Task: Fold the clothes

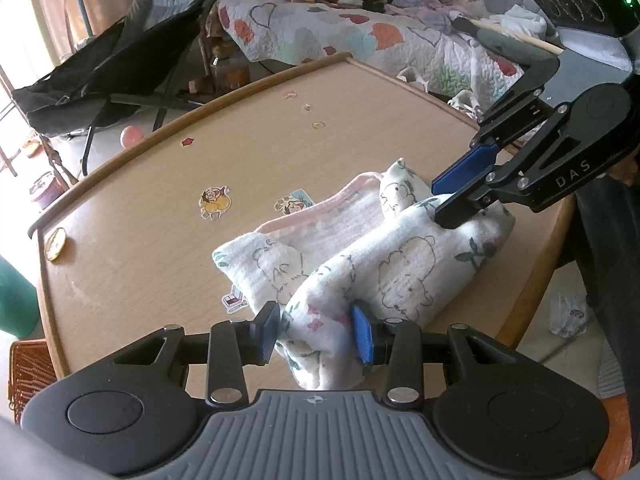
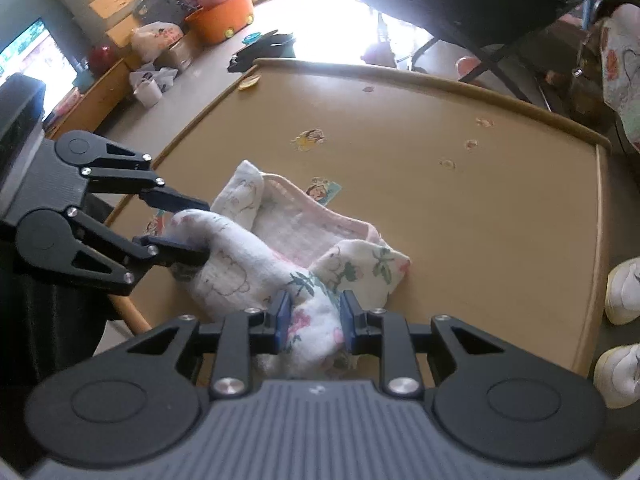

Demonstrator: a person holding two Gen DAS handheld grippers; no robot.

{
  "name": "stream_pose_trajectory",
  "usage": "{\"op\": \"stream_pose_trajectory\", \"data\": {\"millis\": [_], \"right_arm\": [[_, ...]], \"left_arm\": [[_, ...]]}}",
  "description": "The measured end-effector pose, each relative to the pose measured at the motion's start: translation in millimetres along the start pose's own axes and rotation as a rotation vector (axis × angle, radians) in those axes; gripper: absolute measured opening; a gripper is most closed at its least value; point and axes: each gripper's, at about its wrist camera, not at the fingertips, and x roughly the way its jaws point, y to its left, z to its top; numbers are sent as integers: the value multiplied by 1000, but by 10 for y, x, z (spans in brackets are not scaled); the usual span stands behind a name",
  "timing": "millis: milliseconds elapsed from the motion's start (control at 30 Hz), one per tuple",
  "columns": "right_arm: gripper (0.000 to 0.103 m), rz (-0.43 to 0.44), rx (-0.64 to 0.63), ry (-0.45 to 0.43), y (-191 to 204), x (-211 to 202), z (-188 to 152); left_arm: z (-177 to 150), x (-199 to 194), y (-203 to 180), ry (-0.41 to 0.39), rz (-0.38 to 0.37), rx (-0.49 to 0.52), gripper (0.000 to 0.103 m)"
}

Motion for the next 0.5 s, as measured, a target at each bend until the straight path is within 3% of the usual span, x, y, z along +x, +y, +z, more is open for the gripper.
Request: {"op": "stream_pose_trajectory", "data": {"millis": [267,500], "right_arm": [[27,-48,11,-48,53,-378,-16],[27,-85,8,35,4,-136,-135]], "left_arm": [[1,7,-12,7,3,10,43],[-25,9,-16,4,-3,-2,43]]}}
